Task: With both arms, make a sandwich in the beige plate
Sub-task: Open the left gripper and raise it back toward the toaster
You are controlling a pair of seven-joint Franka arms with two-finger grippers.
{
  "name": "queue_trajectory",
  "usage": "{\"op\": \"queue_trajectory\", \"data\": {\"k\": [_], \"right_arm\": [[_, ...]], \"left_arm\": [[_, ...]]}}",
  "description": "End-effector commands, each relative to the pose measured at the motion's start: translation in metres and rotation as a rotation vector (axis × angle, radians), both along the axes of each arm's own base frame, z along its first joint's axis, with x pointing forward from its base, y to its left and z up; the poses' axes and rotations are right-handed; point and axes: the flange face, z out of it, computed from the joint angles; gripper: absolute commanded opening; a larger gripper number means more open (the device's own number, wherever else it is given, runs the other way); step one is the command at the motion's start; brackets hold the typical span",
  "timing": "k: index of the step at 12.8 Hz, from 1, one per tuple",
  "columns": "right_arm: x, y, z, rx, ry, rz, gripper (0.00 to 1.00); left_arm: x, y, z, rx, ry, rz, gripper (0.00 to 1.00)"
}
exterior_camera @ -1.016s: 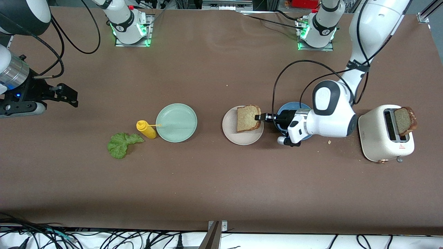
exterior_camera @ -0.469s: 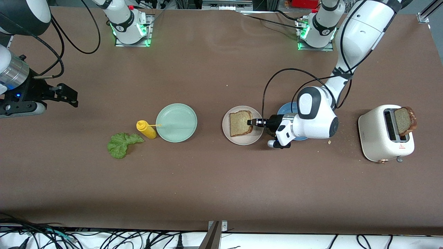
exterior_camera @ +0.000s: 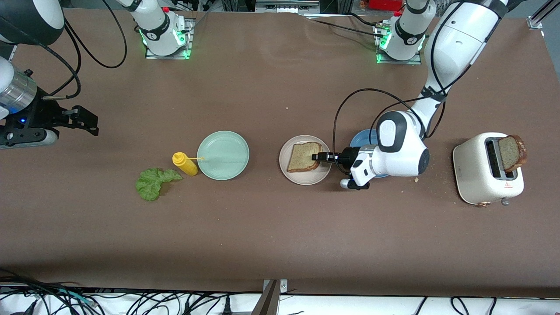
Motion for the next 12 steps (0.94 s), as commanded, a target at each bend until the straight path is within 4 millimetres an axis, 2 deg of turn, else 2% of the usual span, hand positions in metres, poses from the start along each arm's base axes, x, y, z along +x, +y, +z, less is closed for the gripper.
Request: {"op": "queue_trajectory", "data": {"k": [1, 2, 5, 8, 12], "right_arm": [[-0.001, -0.001, 0.004, 0.018, -0.003, -0.015, 1.00], [-0.001, -0.001, 0.004, 0.018, -0.003, -0.015, 1.00], [-0.001, 0.001, 0.004, 0.018, -0.003, -0.013, 1.00], [-0.001, 0.002, 0.004, 0.019, -0.003, -0.008, 1.00], [-0.002, 0.006, 0.007, 0.011, -0.009, 0.011, 1.00]], "left_arm": [[0.007, 0.018, 0.006, 0.014, -0.053, -0.044, 1.00], [0.011, 0.034, 0.011, 0.035, -0.059, -0.067, 1.00], [0.022, 0.087, 0.048, 0.141, -0.117, -0.148, 1.00], [0.030, 0.129, 0.089, 0.301, -0.213, -0.230, 1.00], [0.026, 0.190, 0.165, 0.507, -0.293, -0.300, 1.00]]}}
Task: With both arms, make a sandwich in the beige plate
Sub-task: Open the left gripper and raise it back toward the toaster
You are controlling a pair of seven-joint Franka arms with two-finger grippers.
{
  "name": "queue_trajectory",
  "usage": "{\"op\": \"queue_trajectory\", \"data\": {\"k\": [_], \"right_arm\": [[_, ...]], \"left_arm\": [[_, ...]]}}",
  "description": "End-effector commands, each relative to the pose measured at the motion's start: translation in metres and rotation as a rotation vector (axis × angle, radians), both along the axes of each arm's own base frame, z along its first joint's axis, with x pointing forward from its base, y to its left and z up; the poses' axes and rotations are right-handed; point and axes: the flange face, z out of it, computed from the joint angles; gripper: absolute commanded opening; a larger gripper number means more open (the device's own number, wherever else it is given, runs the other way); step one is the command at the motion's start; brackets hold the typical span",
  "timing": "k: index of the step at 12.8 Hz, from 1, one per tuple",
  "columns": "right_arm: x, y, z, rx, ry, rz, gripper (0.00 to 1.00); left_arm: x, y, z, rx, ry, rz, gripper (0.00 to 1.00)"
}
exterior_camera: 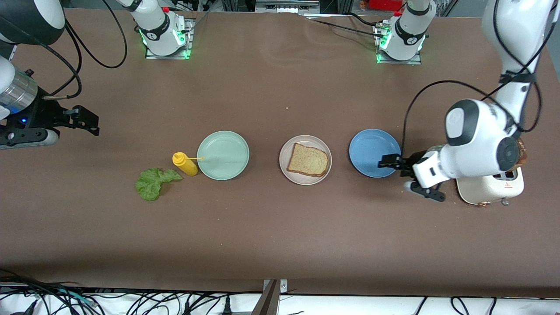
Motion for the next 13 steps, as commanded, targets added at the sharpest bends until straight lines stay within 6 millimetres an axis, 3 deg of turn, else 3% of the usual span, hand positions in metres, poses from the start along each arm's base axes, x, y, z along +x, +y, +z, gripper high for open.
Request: {"op": "queue_trajectory", "data": {"k": [1, 4, 6, 7, 10, 11, 13], "right_arm": [[-0.002, 0.002, 0.008, 0.011, -0.011, 0.004, 1.00], [0.000, 0.001, 0.002, 0.007, 0.000, 0.001, 1.00], [0.006, 0.001, -0.014, 0.002, 0.024, 0.017, 1.00], [0.005, 0.002, -0.018, -0.001, 0.040, 0.021, 1.00], [0.003, 0.005, -0.021, 0.011, 0.066, 0.076, 1.00], [0.003, 0.010, -0.032, 0.014, 0.103, 0.145, 1.00], [0.008, 0.010, -0.047, 0.037, 0.135, 0.157, 1.00]], "left_arm": [[-0.016, 0.024, 0.059, 0.127, -0.038, -0.060, 1.00], [-0.023, 0.039, 0.130, 0.259, -0.054, -0.098, 1.00], [-0.022, 0.048, 0.192, 0.313, -0.058, -0.098, 1.00], [-0.024, 0.048, 0.212, 0.339, -0.055, -0.090, 1.00], [-0.037, 0.031, 0.240, 0.370, -0.079, -0.049, 1.00], [-0.044, 0.026, 0.250, 0.383, -0.093, -0.029, 1.00], [-0.061, 0.036, 0.266, 0.394, -0.161, 0.027, 1.00]]}}
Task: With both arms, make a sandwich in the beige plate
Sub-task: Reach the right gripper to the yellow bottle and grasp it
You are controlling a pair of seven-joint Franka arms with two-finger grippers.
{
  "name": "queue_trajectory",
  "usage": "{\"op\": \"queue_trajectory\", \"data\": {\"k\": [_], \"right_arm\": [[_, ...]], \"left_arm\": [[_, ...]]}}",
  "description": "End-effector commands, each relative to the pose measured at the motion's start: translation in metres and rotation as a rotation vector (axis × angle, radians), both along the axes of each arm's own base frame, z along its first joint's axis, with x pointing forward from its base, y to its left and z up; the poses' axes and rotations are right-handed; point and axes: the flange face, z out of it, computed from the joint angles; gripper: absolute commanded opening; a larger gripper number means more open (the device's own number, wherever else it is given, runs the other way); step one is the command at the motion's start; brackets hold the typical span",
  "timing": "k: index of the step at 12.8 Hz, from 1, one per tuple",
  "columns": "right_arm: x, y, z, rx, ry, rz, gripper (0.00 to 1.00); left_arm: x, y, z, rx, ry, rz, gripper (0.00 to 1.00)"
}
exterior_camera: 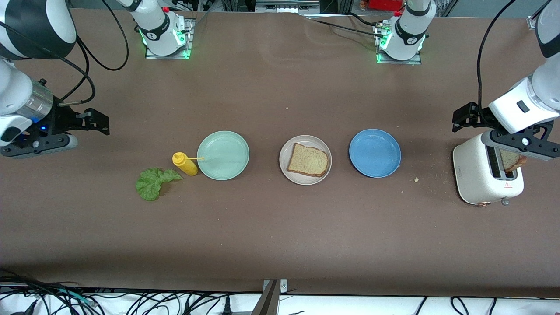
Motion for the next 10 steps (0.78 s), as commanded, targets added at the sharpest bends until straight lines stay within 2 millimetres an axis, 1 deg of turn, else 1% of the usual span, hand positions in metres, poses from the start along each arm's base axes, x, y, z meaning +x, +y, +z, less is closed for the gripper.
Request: {"op": "queue_trajectory", "data": {"k": [1, 2, 3, 4, 5, 6, 7, 8, 10], "right_arm": [[0.008, 0.002, -0.022, 0.026, 0.048, 0.034, 1.00], [0.012, 0.004, -0.033, 0.031, 0.058, 0.076, 1.00], [0.019, 0.008, -0.043, 0.050, 0.067, 0.163, 1.00], [0.027, 0.012, -0.047, 0.081, 0.064, 0.219, 1.00], [0.034, 0.015, -0.055, 0.111, 0.069, 0.271, 1.00], [0.034, 0.020, -0.059, 0.129, 0.072, 0.353, 1.00], [0.035, 0.022, -0.066, 0.142, 0.066, 0.417, 1.00], [0.033, 0.020, -0.073, 0.154, 0.059, 0.532, 1.00], [0.020, 0.022, -0.091, 0.222, -0.019, 0.738, 1.00]], "left_arm": [[-0.032, 0.004, 0.028, 0.038, -0.115, 0.049, 1.00], [-0.040, -0.002, 0.023, 0.017, -0.109, 0.072, 1.00], [-0.056, 0.002, 0.020, -0.050, -0.085, 0.109, 1.00], [-0.067, -0.001, 0.015, -0.066, -0.069, 0.106, 1.00], [-0.069, -0.005, 0.016, -0.065, -0.065, 0.101, 1.00], [-0.067, 0.001, 0.011, -0.065, -0.047, 0.109, 1.00], [-0.065, 0.003, 0.009, -0.066, -0.039, 0.112, 1.00], [-0.065, 0.001, 0.011, -0.064, -0.026, 0.109, 1.00], [-0.063, -0.001, 0.007, -0.064, -0.016, 0.104, 1.00]]}}
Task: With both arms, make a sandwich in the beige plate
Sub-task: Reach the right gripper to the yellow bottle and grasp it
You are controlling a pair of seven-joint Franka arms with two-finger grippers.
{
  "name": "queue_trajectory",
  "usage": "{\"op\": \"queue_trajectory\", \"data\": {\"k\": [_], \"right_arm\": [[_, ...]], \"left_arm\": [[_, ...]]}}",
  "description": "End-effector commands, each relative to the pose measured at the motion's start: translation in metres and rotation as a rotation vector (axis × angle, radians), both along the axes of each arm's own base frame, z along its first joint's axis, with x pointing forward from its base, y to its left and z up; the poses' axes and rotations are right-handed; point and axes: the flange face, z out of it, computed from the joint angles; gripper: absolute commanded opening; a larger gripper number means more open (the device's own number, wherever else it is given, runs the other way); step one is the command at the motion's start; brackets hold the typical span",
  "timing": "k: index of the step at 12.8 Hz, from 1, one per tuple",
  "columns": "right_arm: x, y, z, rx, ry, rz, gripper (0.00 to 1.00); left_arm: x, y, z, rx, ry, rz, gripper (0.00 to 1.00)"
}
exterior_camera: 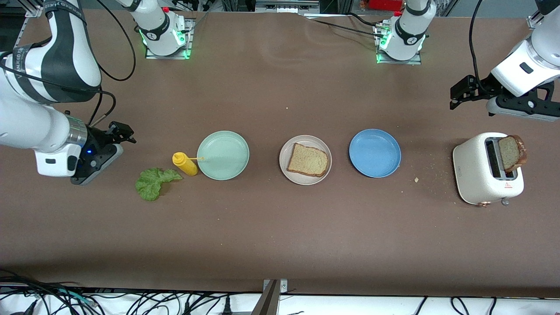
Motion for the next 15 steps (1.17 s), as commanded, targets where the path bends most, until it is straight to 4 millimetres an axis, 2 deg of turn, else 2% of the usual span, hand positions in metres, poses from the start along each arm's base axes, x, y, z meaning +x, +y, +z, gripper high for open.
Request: {"op": "queue_trajectory", "data": {"k": [1, 3, 5, 8, 10, 13, 15], "right_arm": [[-0.020, 0.001, -0.021, 0.117, -0.063, 0.225, 1.00], [-0.025, 0.000, -0.048, 0.168, -0.076, 0.303, 1.00], [-0.029, -0.013, -0.073, 0.242, -0.110, 0.395, 1.00], [-0.034, -0.057, -0.118, 0.414, -0.175, 0.522, 1.00], [-0.034, -0.085, -0.166, 0.523, -0.191, 0.557, 1.00], [-0.036, -0.086, -0.223, 0.649, -0.216, 0.585, 1.00], [-0.040, -0.081, -0.253, 0.721, -0.245, 0.580, 1.00]], "left_arm": [[-0.003, -0.005, 0.000, -0.019, 0.011, 0.003, 1.00], [-0.003, -0.004, 0.000, -0.019, 0.012, 0.002, 1.00], [-0.002, -0.004, -0.001, -0.018, 0.014, 0.002, 1.00], [-0.003, -0.001, -0.001, -0.018, 0.019, 0.002, 1.00], [-0.003, 0.000, -0.002, -0.018, 0.021, 0.002, 1.00], [-0.003, 0.000, -0.002, -0.018, 0.021, 0.002, 1.00], [-0.003, 0.000, -0.002, -0.018, 0.021, 0.002, 1.00]]}}
